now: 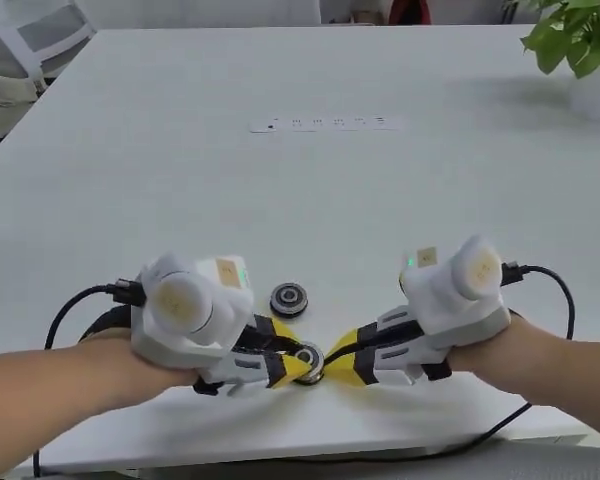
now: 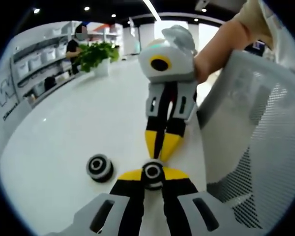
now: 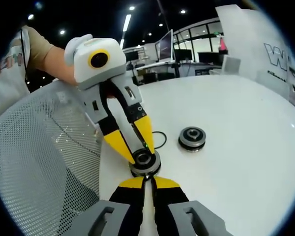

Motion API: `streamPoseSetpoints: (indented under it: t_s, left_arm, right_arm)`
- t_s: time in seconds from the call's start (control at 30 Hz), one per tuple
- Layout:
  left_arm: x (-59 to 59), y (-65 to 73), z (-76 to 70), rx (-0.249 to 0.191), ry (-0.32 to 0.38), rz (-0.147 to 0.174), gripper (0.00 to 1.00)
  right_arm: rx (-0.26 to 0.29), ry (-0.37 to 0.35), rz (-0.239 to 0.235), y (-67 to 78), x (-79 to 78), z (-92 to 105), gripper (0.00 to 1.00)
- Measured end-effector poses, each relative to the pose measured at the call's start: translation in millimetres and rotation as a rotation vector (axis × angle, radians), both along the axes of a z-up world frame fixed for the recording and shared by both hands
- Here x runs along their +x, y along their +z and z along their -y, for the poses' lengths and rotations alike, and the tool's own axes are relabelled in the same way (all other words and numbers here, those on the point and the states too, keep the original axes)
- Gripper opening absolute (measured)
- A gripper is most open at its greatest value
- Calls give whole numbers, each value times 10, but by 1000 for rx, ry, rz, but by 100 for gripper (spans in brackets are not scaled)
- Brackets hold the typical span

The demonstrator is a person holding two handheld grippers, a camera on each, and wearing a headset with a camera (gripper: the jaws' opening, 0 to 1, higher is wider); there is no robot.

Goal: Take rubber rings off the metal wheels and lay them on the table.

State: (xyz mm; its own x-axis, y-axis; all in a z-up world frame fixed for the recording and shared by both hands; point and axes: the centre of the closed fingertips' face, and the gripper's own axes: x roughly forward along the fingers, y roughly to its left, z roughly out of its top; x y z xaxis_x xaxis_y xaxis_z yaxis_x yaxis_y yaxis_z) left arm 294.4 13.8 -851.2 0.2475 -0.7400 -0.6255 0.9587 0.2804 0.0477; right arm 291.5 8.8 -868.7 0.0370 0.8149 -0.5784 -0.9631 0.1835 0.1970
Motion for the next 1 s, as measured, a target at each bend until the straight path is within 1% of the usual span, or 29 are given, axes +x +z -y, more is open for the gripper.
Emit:
streamPoseSetpoints:
  t_s: [0.07, 0.1, 0.13, 0.17, 0.2, 0.23, 0.3, 0.33, 0.37, 0.43, 0.47, 0.5, 0.53, 0.57, 0.63, 0.73, 0.8, 0.9, 0.97, 1.0]
  left_arm:
    - [2, -1, 3, 7, -3, 12, 14]
    - [3, -1, 2, 22, -20, 27, 14]
    - [3, 0, 2, 35, -35, 37, 13]
    - [3, 3, 7, 44, -38, 38, 13]
    - [2, 3, 9, 47, -40, 40, 13]
    - [3, 3, 3, 47, -35, 40, 13]
    - [5, 4, -4, 40, -23, 40, 13]
    - [5, 5, -4, 39, -21, 39, 13]
    - [5, 6, -2, 40, -22, 41, 13]
    - [8, 7, -2, 43, -24, 40, 13]
    - [11, 8, -5, 43, -24, 39, 13]
    - [11, 8, -7, 41, -22, 38, 13]
    - [11, 7, -7, 40, -20, 38, 13]
    - [9, 7, -4, 40, -20, 38, 13]
    - [9, 8, -2, 40, -18, 35, 13]
    - [11, 8, 1, 44, -8, 33, 13]
    - [14, 7, 3, 46, -4, 36, 13]
    - [19, 8, 4, 48, -1, 37, 13]
    - [20, 8, 5, 51, -1, 38, 13]
    - [20, 7, 3, 53, -1, 38, 13]
  right_arm:
    - [-8, -10, -19, -2, 8, -1, 3]
    - [-10, -11, -22, -3, 8, 0, 2]
    - [-10, -38, -44, -1, 16, 0, 1]
    - [-9, -42, -53, 2, 12, 0, 0]
    - [-5, -63, -76, 2, 17, 5, 0]
    - [1, -69, -83, 6, 26, 4, 0]
    - [12, -105, -132, 7, 20, 11, 0]
    - [29, -135, -171, 11, 31, 15, 0]
    - [58, -172, -223, 19, 40, 14, 0]
    - [90, -219, -275, 42, 85, 44, 0]
    - [105, -238, -289, 57, 106, 52, 0]
    - [130, -262, -318, 89, 123, 55, 0]
    - [136, -270, -328, 99, 127, 57, 0]
    - [131, -262, -322, 94, 121, 63, 0]
    - [133, -264, -325, 91, 112, 50, 0]
    - [162, -277, -346, 134, 125, 32, 0]
    - [165, -280, -350, 135, 123, 32, 0]
    - [192, -286, -369, 160, 118, 24, 0]
    - [192, -286, -367, 158, 115, 21, 0]
    - [195, -288, -373, 161, 115, 21, 0]
